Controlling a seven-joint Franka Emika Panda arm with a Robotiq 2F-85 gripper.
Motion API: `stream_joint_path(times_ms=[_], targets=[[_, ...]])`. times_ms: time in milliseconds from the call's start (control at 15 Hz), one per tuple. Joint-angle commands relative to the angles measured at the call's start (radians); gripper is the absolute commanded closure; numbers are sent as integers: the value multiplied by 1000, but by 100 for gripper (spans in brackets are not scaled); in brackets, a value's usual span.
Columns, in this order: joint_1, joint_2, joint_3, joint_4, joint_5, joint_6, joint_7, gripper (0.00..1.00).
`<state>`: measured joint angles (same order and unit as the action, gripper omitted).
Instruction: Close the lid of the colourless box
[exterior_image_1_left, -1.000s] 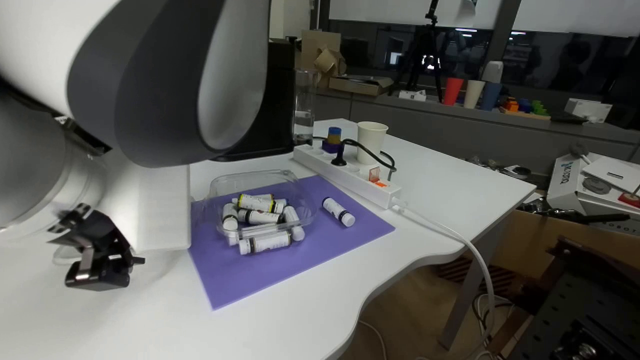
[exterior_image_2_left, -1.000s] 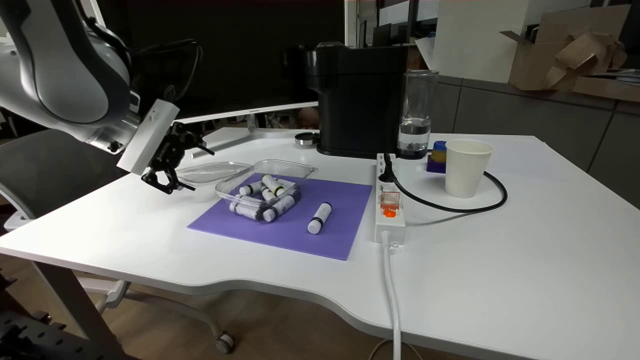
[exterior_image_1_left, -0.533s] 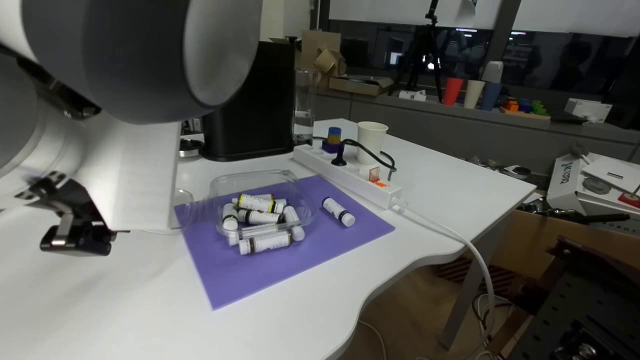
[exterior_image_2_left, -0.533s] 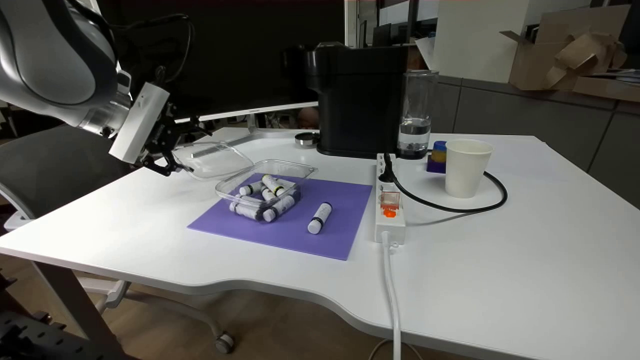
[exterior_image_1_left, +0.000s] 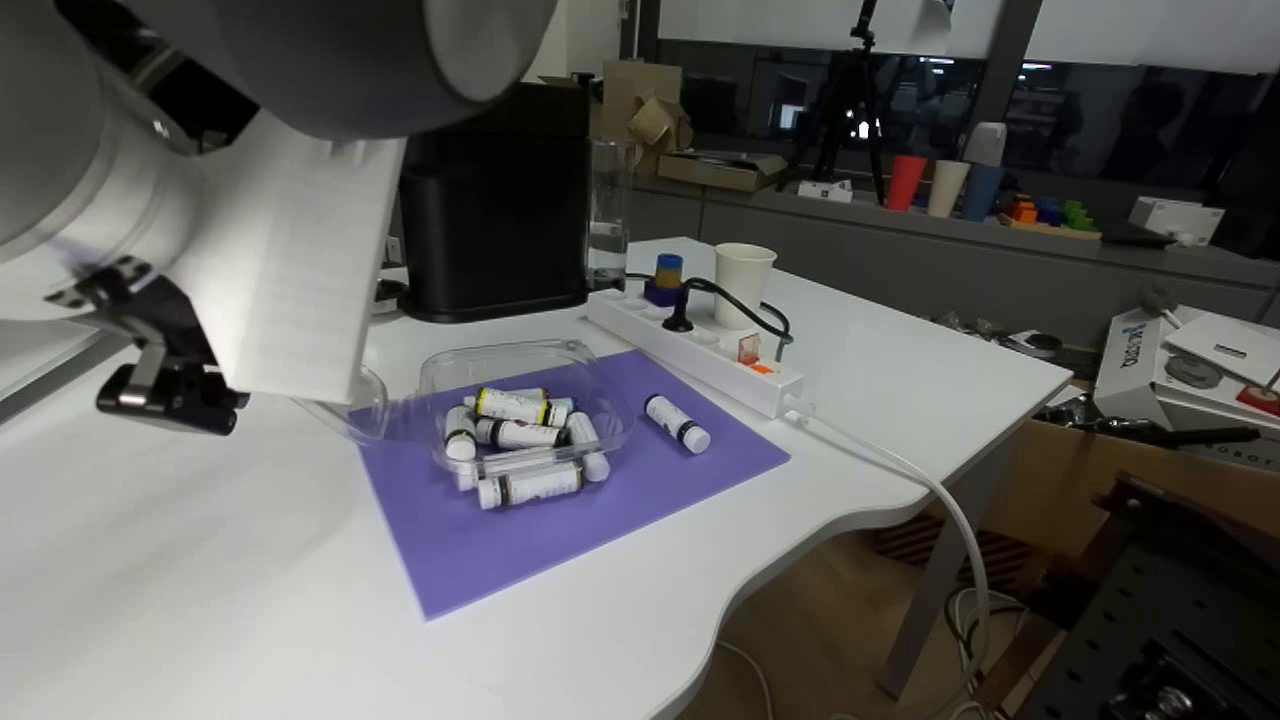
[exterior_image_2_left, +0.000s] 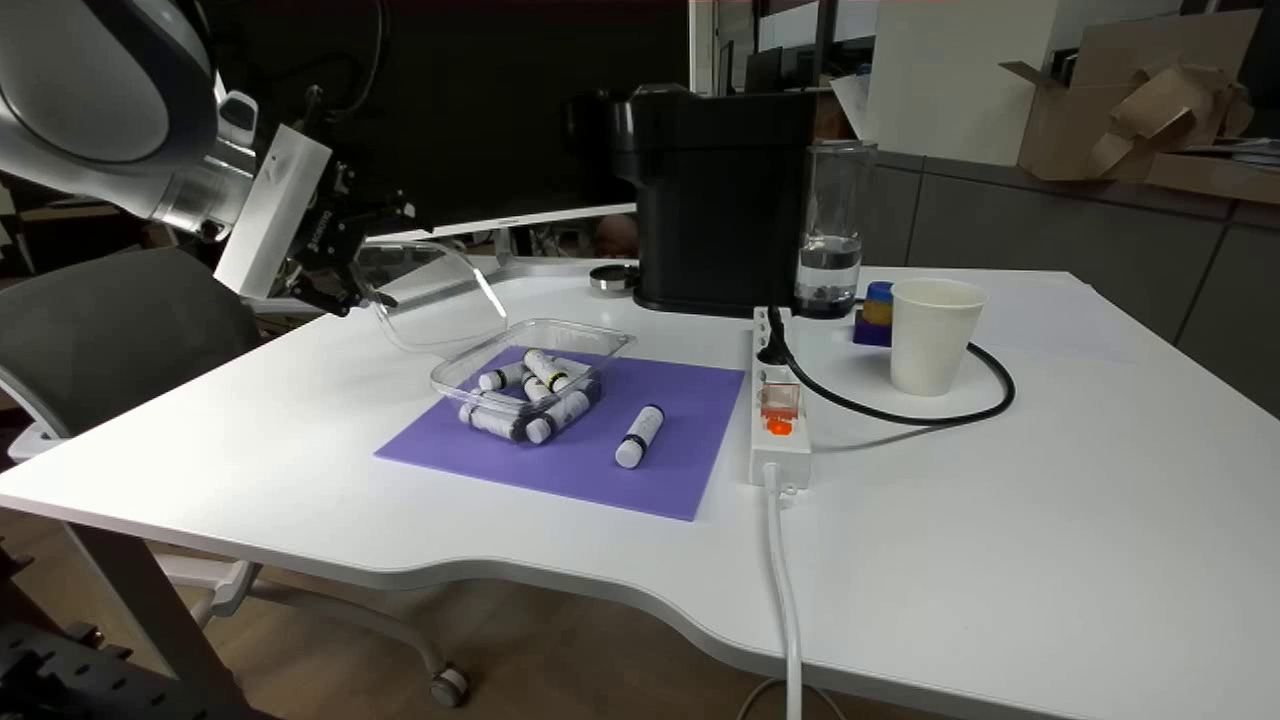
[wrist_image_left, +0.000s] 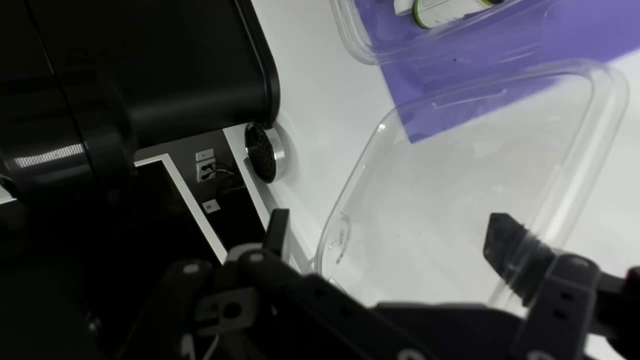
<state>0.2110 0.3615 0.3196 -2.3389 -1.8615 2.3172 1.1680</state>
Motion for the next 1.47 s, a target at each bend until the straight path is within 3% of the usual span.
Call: stream_joint_path(times_ms=[0, 533, 1067, 1400], targets=[[-3, -99, 1, -70, 13, -13, 83, 0], [-36, -218, -40, -127, 169, 57, 107, 0], [-132, -244, -158, -136, 335, 354, 65, 0], [-194, -263, -188, -151, 368, 451, 74, 0]])
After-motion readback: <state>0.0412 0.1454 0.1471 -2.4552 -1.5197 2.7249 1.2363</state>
